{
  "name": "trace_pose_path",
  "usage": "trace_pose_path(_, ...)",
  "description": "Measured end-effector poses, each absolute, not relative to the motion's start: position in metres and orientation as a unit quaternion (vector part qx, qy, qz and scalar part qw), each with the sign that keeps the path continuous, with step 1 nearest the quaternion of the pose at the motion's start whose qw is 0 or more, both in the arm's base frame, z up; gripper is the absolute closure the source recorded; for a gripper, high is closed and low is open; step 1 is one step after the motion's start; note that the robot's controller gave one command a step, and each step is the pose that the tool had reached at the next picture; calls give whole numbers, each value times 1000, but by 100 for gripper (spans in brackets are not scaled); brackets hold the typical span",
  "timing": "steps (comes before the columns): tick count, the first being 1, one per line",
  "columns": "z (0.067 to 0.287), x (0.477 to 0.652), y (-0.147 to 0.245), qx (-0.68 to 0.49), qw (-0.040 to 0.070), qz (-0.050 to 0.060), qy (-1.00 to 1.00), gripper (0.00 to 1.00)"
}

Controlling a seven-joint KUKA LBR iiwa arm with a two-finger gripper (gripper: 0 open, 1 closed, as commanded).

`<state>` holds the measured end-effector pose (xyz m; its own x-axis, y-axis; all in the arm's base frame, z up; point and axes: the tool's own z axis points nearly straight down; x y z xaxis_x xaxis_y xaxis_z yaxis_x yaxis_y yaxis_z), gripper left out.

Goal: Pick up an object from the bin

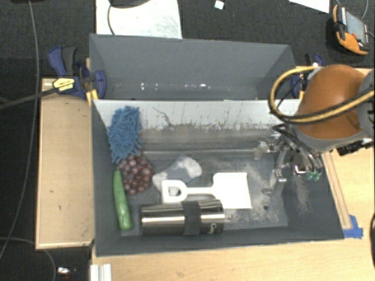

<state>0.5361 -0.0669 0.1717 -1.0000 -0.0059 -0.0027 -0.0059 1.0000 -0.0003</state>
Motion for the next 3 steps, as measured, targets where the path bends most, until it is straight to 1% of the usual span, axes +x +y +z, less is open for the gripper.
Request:
trace_pose_path(1, 172, 536, -67, -3, 1, 0, 1000, 0)
trace_pose_path(2, 93, 549, -57, 85, 3, 0, 996, 0)
trace_pose_path(3, 76, 528, -30, 40, 4, 1, 999, 0)
